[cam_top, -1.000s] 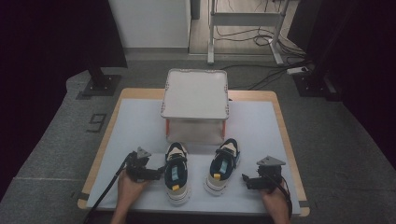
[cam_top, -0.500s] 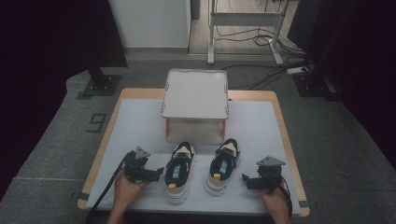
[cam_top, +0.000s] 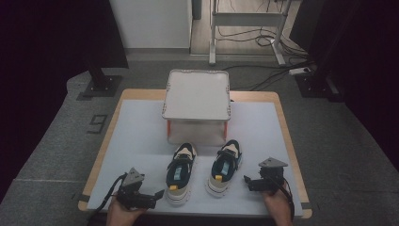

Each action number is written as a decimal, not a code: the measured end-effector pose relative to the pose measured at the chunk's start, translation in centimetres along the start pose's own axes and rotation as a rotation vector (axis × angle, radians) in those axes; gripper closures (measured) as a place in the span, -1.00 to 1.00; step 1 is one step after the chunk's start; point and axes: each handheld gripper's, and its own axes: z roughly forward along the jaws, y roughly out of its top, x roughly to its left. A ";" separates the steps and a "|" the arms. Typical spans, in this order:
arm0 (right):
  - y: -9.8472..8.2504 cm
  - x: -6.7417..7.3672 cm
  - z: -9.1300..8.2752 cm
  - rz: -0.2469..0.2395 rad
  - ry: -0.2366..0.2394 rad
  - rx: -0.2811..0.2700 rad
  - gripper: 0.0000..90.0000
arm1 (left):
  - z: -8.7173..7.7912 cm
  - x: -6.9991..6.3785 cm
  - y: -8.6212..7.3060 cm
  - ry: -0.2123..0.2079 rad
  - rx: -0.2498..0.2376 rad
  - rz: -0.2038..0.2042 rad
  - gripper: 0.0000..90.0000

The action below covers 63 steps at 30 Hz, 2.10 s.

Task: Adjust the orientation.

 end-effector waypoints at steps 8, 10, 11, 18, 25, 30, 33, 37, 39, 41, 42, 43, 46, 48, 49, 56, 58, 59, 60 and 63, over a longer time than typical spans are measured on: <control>0.0 0.0 0.0 0.000 0.000 0.000 -1.00 | 2.1 -3.1 1.3 0.015 0.025 0.049 -0.99; 0.0 0.0 0.0 0.000 0.000 0.000 -1.00 | 2.9 -3.4 1.6 0.018 0.021 0.040 -0.99; 0.0 0.0 0.0 0.000 0.000 0.000 -1.00 | 3.2 -3.6 1.8 0.026 0.021 0.038 -0.99; 0.0 0.0 0.0 0.000 0.000 0.000 -1.00 | 4.9 -3.9 2.7 0.044 0.043 0.018 -0.97; 0.0 0.0 0.0 0.000 0.000 0.000 -1.00 | 4.1 -2.8 3.0 0.110 0.071 0.062 -0.96; 0.0 0.0 0.0 0.000 -0.001 -0.001 -1.00 | 3.8 -2.2 3.2 0.114 0.064 0.072 -0.75; 0.0 0.0 0.0 -0.001 0.000 0.000 -1.00 | 4.7 -2.2 3.3 0.099 0.068 0.045 -0.64; 0.0 0.0 0.0 -0.001 0.000 0.000 -1.00 | 5.0 -2.1 3.4 0.091 0.068 0.026 -0.60; 0.0 0.0 0.0 0.000 0.000 0.000 -1.00 | 4.9 -2.0 3.5 0.080 0.074 0.029 -0.56; 0.0 0.0 0.0 0.000 0.000 0.000 -1.00 | 4.8 -1.7 3.7 0.060 0.088 0.036 -0.54; 0.0 0.0 0.0 0.000 0.000 0.000 -1.00 | 4.8 -1.7 3.7 0.060 0.088 0.036 -0.53; 0.0 0.0 0.0 0.000 0.000 0.000 -1.00 | 4.8 -1.6 3.8 0.055 0.095 0.038 -0.53; 0.0 0.0 0.0 0.000 0.000 0.000 -1.00 | 4.6 -1.6 3.9 0.056 0.104 0.047 -0.49; 0.0 0.0 0.0 -0.001 0.000 0.000 -1.00 | 4.4 -1.5 3.9 0.056 0.106 0.060 -0.48; 0.0 0.0 0.0 0.000 0.000 0.000 -1.00 | 4.2 -1.5 3.9 0.057 0.102 0.059 -0.47; 0.0 0.0 0.0 0.000 0.000 0.000 -1.00 | 3.1 -0.7 4.5 0.079 0.094 0.051 -0.46; 0.0 0.0 0.0 0.000 0.000 0.000 -1.00 | 2.7 -0.4 4.6 0.083 0.075 0.038 -0.45; 0.0 0.0 0.0 0.000 0.000 0.000 -1.00 | 2.7 -0.4 4.6 0.083 0.075 0.038 -0.45; 0.0 0.0 0.0 0.000 0.000 0.000 -1.00 | 2.6 -0.3 4.8 0.075 0.069 0.031 -0.45; 0.0 0.0 0.0 0.000 0.000 0.000 -1.00 | 2.2 0.0 5.5 0.071 0.049 0.022 -0.45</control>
